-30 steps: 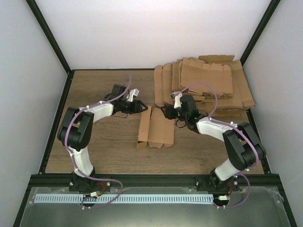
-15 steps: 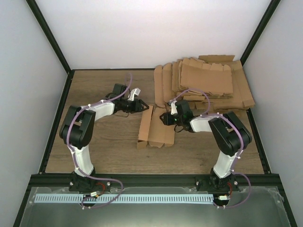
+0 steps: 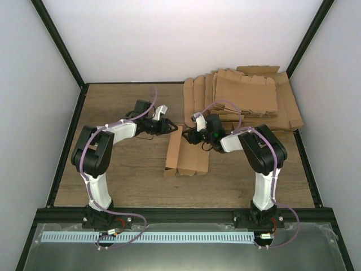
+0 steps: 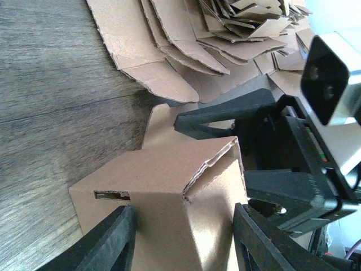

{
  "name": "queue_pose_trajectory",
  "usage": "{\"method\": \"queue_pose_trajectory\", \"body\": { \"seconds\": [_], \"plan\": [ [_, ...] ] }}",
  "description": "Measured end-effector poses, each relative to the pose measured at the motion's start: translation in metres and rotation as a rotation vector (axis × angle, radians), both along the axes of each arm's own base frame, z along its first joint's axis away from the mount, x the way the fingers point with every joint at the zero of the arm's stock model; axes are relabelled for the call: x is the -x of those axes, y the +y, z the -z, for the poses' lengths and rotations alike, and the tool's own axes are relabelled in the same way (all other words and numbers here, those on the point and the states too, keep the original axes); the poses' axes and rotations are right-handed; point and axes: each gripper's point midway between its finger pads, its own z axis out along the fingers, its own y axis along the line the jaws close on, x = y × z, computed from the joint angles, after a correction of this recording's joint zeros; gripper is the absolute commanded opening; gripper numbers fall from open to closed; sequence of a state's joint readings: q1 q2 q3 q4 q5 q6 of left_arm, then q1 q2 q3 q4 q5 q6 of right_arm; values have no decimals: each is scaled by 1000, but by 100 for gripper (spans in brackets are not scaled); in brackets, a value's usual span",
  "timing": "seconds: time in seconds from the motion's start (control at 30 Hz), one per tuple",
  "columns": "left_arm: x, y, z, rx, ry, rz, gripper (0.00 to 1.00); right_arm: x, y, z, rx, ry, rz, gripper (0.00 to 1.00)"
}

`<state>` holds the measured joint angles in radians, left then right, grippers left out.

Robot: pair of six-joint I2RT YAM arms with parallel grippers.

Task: Fold the paper box

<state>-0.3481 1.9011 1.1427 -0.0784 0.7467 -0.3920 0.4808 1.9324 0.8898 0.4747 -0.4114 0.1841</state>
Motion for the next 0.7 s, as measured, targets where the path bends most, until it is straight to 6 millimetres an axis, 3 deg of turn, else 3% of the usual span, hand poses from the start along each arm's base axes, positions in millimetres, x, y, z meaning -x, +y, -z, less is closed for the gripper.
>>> {"method": "queue_pose_trajectory", "body": {
  "seconds": [0.13,0.4,0.7],
  "plan": [
    [0,-2,-2,18,1,8,49,0,5,6,0,-20,-42,56],
    [2,-8,-1,65,17,35,50,0,15,-2,-38,-77,-103,54],
    [5,-15,-2,117,37,67,52,0,20,-12,-65,-112,-133,37]
  ]
}}
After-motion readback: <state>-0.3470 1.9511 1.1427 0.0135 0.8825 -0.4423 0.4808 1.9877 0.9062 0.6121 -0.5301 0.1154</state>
